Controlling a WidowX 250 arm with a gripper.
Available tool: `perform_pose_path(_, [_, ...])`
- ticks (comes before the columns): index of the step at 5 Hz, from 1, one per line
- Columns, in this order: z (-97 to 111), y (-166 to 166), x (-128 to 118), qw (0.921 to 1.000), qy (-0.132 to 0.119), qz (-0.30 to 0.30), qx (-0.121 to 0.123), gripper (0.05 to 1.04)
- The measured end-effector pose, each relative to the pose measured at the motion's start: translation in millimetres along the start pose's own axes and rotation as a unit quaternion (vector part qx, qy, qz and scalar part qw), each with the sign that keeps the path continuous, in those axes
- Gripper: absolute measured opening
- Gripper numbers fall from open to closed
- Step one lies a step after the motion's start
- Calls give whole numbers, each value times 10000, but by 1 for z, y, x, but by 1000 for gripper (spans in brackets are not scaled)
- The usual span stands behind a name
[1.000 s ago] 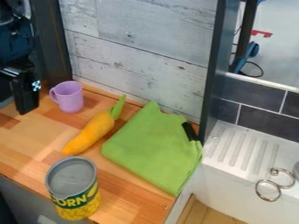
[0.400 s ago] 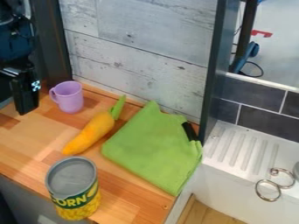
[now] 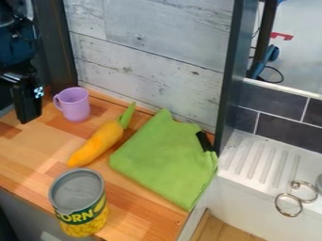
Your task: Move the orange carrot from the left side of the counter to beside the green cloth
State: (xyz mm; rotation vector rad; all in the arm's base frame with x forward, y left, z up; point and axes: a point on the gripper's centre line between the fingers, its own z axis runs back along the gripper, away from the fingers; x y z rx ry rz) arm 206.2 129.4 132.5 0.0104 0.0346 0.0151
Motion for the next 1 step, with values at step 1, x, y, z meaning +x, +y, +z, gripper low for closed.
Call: perform_pose_path(1, [0,0,0,10000,0,-8,0,1000])
